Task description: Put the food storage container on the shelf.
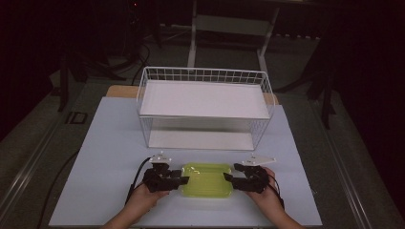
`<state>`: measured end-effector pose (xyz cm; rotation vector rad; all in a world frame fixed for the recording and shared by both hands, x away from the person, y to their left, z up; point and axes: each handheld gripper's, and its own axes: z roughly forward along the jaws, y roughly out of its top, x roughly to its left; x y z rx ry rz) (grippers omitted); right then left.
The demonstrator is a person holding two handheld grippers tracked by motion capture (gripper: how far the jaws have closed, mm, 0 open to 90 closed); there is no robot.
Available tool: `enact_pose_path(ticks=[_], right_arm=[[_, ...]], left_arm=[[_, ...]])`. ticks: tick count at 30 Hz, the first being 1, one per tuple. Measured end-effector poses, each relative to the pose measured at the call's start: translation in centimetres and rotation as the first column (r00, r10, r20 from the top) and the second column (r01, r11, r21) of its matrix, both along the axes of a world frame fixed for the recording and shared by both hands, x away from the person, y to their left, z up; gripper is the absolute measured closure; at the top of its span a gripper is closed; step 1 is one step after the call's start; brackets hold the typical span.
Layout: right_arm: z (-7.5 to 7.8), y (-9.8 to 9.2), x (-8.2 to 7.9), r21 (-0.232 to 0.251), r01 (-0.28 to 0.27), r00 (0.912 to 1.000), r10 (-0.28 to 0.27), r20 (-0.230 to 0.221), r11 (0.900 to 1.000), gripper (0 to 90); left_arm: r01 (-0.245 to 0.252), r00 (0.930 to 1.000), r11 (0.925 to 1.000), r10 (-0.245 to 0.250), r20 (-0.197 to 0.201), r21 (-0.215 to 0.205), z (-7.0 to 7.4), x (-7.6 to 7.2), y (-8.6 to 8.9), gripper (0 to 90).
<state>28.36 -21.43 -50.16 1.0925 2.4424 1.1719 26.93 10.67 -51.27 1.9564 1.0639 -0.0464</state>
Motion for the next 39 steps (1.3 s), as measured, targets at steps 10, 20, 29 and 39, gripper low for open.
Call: enact_pose_path(ticks=[10, 20, 29, 39], right_arm=[[0.3, 0.1, -0.1, 0.039, 0.008, 0.9977, -0.005, -0.068, 0.999, 60.0], [0.9, 0.0, -0.8, 0.069, 0.032, 0.9949, -0.025, -0.098, 0.997, 66.7], [1.4, 0.1, -1.3, 0.070, 0.047, 0.9946, -0.040, -0.096, 0.996, 69.6], [2.0, 0.0, -1.8, 0.100, 0.074, 0.9913, -0.062, -0.116, 0.992, 74.4]], left_arm=[[-0.018, 0.9998, 0.9997, 0.018, 0.008, 0.019, 0.3, -0.6, -0.3, 60.9], [-0.015, 0.9999, 0.9997, 0.015, -0.008, 0.017, 0.6, -1.3, -0.5, 66.2], [-0.023, 0.9994, 0.9996, 0.023, -0.027, 0.018, 1.0, -1.6, -0.6, 69.2], [-0.034, 0.9991, 0.9994, 0.033, -0.026, -0.010, 1.2, -2.1, -0.6, 73.2]])
